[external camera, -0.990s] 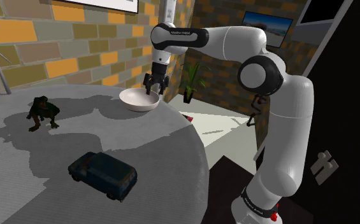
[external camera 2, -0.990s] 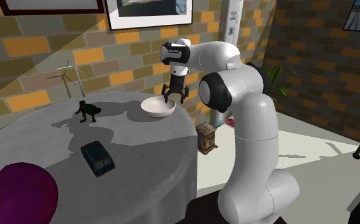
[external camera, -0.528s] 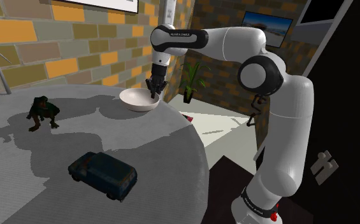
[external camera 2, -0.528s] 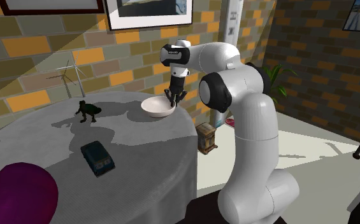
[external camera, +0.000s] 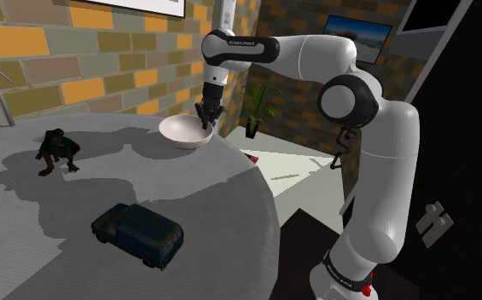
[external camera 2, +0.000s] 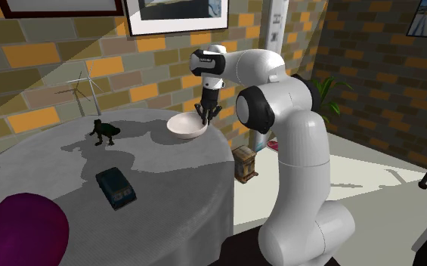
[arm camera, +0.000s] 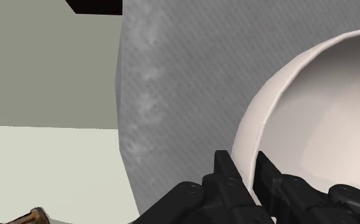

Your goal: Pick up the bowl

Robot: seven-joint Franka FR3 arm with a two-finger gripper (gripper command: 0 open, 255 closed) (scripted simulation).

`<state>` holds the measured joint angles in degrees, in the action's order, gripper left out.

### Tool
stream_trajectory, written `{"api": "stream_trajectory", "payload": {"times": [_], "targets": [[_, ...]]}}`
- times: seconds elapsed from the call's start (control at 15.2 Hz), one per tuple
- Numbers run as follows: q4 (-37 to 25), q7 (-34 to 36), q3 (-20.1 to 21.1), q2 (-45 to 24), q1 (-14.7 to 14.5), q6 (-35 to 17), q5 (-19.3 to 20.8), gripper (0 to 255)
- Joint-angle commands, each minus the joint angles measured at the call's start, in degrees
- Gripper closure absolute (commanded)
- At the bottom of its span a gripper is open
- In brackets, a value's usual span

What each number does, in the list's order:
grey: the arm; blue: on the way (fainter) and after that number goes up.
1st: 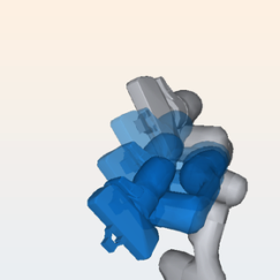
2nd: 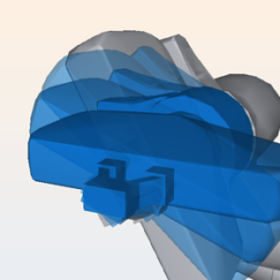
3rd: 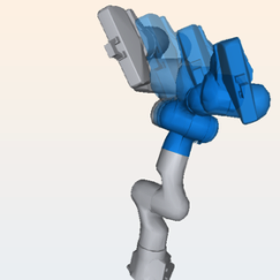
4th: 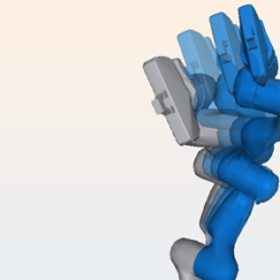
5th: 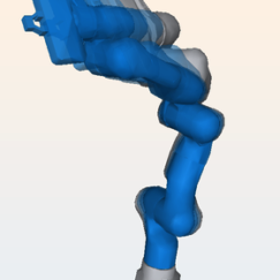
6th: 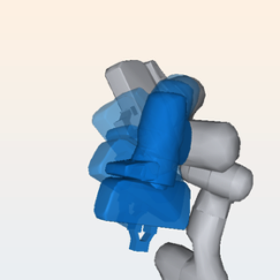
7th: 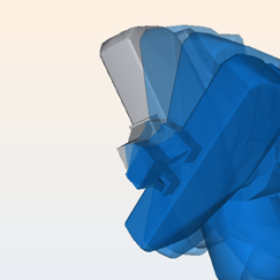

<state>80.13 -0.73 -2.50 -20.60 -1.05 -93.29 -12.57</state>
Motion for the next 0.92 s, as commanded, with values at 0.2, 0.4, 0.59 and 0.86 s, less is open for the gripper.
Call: {"api": "stream_trajectory", "payload": {"times": [0.2, 0.4, 0.59, 0.86], "targets": [[-4.00, 0.69, 0.00, -0.18, 0.14, 3.75, 0.03, 255], [-6.92, 1.14, 0.02, -0.59, 0.26, 6.22, 0.01, 255], [-10.15, 1.61, 0.04, -1.20, 0.39, 8.80, -0.03, 255], [-12.69, 1.97, 0.06, -1.78, 0.50, 10.73, -0.09, 255]]}}
